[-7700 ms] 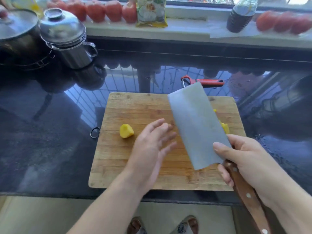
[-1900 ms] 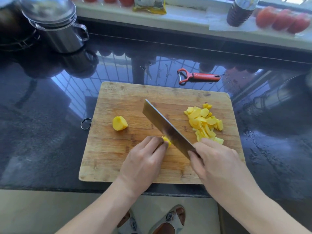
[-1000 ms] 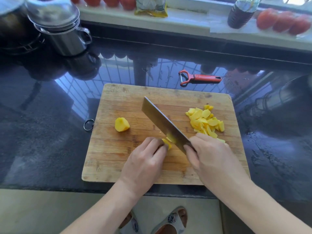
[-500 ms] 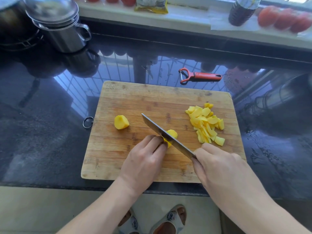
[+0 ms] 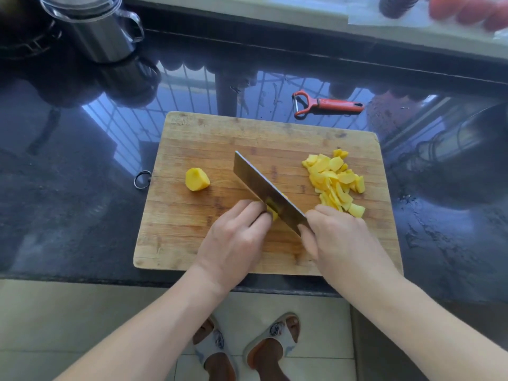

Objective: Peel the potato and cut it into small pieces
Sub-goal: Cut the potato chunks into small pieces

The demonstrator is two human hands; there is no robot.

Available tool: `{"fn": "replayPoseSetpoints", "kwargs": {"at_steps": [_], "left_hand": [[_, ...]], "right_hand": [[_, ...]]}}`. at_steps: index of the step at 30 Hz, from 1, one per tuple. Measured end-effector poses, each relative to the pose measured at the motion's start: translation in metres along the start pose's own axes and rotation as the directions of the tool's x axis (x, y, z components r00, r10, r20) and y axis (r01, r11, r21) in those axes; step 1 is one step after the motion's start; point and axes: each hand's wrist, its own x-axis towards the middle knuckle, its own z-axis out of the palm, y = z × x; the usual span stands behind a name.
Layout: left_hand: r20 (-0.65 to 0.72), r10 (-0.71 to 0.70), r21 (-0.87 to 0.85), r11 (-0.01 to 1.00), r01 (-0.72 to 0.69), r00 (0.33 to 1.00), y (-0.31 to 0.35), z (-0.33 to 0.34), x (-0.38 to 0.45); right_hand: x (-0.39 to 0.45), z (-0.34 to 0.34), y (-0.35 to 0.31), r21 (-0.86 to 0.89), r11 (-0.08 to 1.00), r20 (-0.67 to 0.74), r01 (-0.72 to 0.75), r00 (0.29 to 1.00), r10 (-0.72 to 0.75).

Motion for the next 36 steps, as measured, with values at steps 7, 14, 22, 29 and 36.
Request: {"fn": "replayPoseSetpoints", "kwargs": {"at_steps": [7, 14, 22, 29, 36], "left_hand": [[0.005, 0.016, -0.003, 1.000, -0.016, 1.000, 0.000, 0.002, -0.003], [-0.013, 0.024, 0.016, 1.000, -0.023, 1.000, 0.000, 0.002, -0.003], [-0.017, 0.018, 0.017, 1.000, -0.018, 1.000, 0.000, 0.002, -0.002], [-0.018, 0.004, 0.012, 1.000, -0.004, 1.000, 0.001, 0.001, -0.002], [-0.034, 0.009, 0.028, 1.000, -0.008, 0.999, 0.001, 0.001, -0.004]], "right_hand": [[0.007, -0.005, 0.001, 0.112, 0.992, -0.165, 0.049, 0.986, -0.030], [-0.012, -0.008, 0.002, 0.023, 0.997, -0.145, 0.078, 0.987, -0.074], [-0.022, -0.010, 0.001, -0.064, 0.997, -0.052, 0.033, 0.998, -0.036], [0.010, 0.007, -0.012, -0.001, 0.999, -0.084, 0.038, 0.996, -0.038], [0.001, -0.003, 0.000, 0.085, 0.996, -0.162, 0.018, 0.987, -0.004]]}}
